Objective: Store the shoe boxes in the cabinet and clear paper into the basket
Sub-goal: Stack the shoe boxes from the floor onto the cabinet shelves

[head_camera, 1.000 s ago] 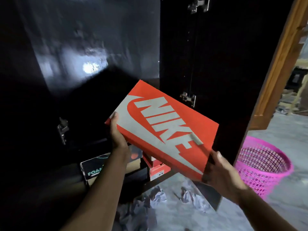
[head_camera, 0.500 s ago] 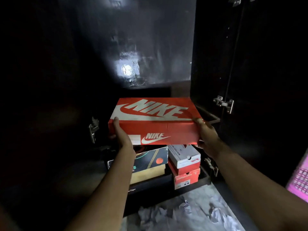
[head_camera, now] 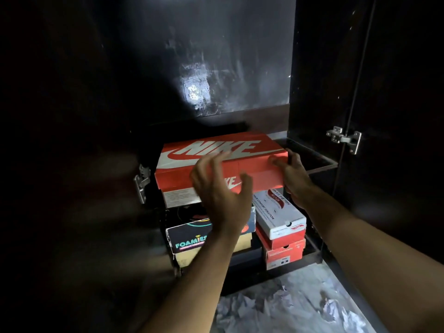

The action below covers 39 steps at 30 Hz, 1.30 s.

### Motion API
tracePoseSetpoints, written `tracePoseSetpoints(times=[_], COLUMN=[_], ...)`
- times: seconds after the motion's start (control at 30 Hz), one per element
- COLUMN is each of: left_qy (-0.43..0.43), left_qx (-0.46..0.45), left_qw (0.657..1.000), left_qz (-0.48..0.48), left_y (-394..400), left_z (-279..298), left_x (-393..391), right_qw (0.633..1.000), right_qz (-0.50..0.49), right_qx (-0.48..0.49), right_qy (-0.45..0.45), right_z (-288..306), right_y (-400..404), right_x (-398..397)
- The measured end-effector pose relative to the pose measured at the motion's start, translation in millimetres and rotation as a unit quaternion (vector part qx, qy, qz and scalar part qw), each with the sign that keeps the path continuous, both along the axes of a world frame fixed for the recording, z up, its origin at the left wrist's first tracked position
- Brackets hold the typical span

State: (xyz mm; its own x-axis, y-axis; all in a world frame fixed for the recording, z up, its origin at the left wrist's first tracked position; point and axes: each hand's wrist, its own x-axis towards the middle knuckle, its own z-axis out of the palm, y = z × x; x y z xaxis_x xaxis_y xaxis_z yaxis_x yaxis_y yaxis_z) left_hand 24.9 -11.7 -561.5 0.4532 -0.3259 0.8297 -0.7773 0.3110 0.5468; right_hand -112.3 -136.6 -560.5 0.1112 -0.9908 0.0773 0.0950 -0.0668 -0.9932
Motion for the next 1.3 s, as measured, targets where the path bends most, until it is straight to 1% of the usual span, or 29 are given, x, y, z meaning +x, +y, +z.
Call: tracePoseSetpoints(times=[0.03, 0.1, 0.17, 0.2, 0.23, 0.33, 0.43, 0.5, 0.6, 0.67, 0.77, 0.87, 0.93, 1.0, 1.07, 1.13, 1.23, 1.3], left_qy=[-0.048, -0.107, -0.126, -0.128, -0.13, -0.132, -0.131, -0.13, -0.13, -0.097, -0.029, -0.03, -0.034, -0.018, 0.004, 0.021, 0.021, 0.012], left_qx=[0.049, 0.175, 0.267, 0.287, 0.292, 0.277, 0.27, 0.272, 0.275, 0.237, 0.169, 0.114, 0.101, 0.113, 0.141, 0.173, 0.212, 0.229], left_qw=[0.998, 0.978, 0.955, 0.949, 0.946, 0.95, 0.952, 0.951, 0.949, 0.964, 0.985, 0.989, 0.981, 0.963, 0.947, 0.921, 0.88, 0.856], left_qz=[0.006, 0.031, 0.037, 0.038, 0.043, 0.059, 0.066, 0.072, 0.081, 0.074, 0.007, -0.086, -0.164, -0.243, -0.289, -0.348, -0.425, -0.464], left_y=[-12.0, -35.3, -53.3, -59.7, -64.0, -71.3, -80.0, -83.8, -82.9, -75.0, -59.6, -42.9, -33.8, -22.6, -9.8, 7.4, 35.5, 54.9], left_z=[11.4, 25.1, 24.8, 21.8, 18.9, 17.0, 18.3, 19.9, 20.8, 20.1, 19.8, 11.8, -1.7, -20.2, -40.4, -62.0, -87.3, -100.4], left_x=[1.3, 11.6, 30.5, 40.7, 50.1, 71.5, 78.1, 77.1, 72.9, 61.7, 24.0, -26.4, -64.5, -107.9, -144.2, -189.2, -250.4, -287.1], right_qw=[1.0, 0.993, 0.98, 0.976, 0.976, 0.984, 0.987, 0.987, 0.983, 0.976, 0.971, 0.969, 0.967, 0.962, 0.957, 0.947, 0.928, 0.919], right_qz=[-0.022, -0.086, -0.143, -0.149, -0.135, -0.033, 0.013, 0.018, 0.017, 0.006, -0.036, -0.044, -0.054, -0.072, -0.082, -0.125, -0.178, -0.217], right_qx=[-0.005, -0.023, -0.041, -0.04, -0.037, -0.017, -0.004, -0.011, -0.049, -0.07, -0.084, -0.096, -0.101, -0.092, -0.082, -0.062, -0.016, 0.003], right_qy=[0.022, 0.073, 0.129, 0.151, 0.168, 0.175, 0.161, 0.159, 0.178, 0.208, 0.22, 0.222, 0.228, 0.247, 0.265, 0.29, 0.328, 0.328], right_z=[2.5, 6.9, 9.8, 11.7, 13.5, 14.6, 20.9, 26.2, 24.1, 20.2, 17.0, 15.1, 7.5, -5.1, -16.6, -31.9, -51.9, -66.8], right_y=[-2.5, -6.7, -7.0, -7.5, -9.2, -23.3, -26.0, -18.8, -9.5, 0.8, 19.3, 49.9, 74.6, 102.7, 132.8, 167.5, 221.3, 253.3], right_x=[3.9, 10.4, 19.5, 23.5, 27.4, 38.2, 46.9, 49.2, 43.0, 28.3, 0.2, -34.1, -69.1, -112.2, -149.8, -200.0, -271.6, -314.9])
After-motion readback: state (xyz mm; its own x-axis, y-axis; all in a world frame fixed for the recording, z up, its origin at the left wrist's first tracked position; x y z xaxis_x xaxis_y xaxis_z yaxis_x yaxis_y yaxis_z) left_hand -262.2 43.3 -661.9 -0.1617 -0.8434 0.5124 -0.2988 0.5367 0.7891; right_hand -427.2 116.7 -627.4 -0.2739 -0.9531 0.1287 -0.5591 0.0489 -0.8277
